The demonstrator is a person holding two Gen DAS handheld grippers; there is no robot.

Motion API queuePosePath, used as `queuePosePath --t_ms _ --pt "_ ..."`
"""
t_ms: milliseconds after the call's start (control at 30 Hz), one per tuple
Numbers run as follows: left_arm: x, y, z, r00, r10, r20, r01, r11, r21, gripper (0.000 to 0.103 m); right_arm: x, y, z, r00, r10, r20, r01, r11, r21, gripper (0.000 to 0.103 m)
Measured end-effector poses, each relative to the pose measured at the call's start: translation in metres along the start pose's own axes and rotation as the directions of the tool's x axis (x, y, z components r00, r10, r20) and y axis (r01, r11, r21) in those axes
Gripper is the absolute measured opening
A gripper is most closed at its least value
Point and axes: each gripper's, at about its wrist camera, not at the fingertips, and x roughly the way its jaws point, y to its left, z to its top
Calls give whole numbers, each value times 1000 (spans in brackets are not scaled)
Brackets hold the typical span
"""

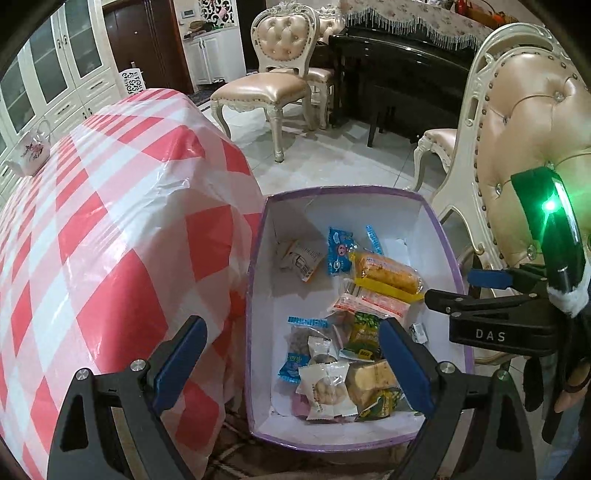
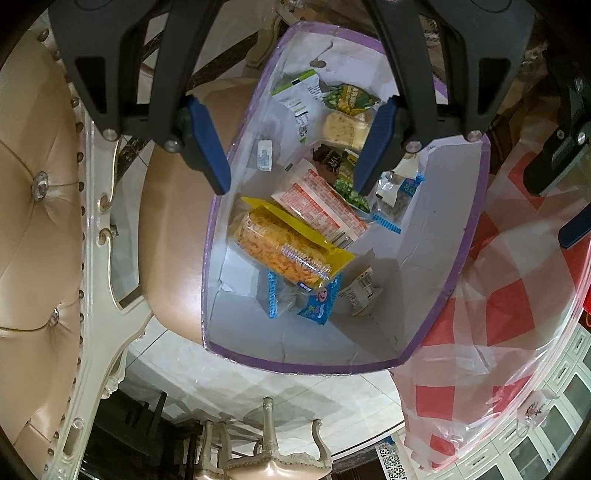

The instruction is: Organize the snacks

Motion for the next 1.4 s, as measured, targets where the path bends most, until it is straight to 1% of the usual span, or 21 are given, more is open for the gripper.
queuePosePath --t_ms 1400 --pt "0 3 0 1000 -6 -10 6 1000 -7 95 8 2 -6 999 32 -39 -31 999 30 74"
